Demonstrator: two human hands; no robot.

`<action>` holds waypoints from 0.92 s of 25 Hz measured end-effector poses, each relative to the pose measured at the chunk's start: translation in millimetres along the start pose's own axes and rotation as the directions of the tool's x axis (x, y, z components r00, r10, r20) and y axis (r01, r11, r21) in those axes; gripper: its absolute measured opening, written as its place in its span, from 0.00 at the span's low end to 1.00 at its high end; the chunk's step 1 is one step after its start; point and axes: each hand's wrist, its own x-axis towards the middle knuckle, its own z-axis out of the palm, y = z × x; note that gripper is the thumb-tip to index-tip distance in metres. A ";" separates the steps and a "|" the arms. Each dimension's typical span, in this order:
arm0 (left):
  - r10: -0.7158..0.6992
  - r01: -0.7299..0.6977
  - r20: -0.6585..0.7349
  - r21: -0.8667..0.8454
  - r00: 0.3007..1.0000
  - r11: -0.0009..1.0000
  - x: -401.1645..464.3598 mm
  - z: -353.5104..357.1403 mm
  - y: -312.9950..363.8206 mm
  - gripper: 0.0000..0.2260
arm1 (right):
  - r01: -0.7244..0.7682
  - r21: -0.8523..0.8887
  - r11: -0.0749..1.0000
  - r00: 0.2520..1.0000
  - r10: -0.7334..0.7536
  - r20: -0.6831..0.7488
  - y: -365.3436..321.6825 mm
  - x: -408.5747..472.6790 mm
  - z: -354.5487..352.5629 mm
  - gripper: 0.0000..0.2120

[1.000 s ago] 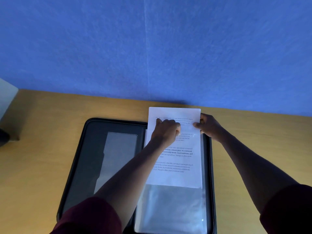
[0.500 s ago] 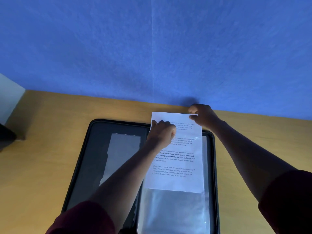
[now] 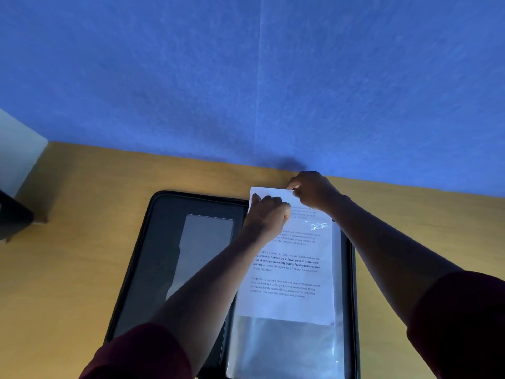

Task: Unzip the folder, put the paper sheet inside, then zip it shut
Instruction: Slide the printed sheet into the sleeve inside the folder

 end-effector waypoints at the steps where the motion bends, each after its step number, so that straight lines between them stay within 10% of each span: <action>1: 0.005 -0.005 -0.001 0.008 1.000 1.000 0.2 -0.2 0.3 0.12 | 0.015 -0.041 0.999 1.000 -0.015 0.001 -1.8 -3.2 1.5 0.13; 15: 0.023 -0.030 0.085 0.088 0.996 0.996 -2.0 -17.8 13.4 0.14 | -0.004 0.097 0.995 1.000 0.002 0.029 -10.5 -28.6 14.6 0.23; 23: -0.012 0.006 0.088 0.064 0.996 0.998 -3.9 -17.5 14.6 0.14 | -0.094 0.233 0.968 0.987 0.060 0.148 -18.5 -38.1 12.7 0.10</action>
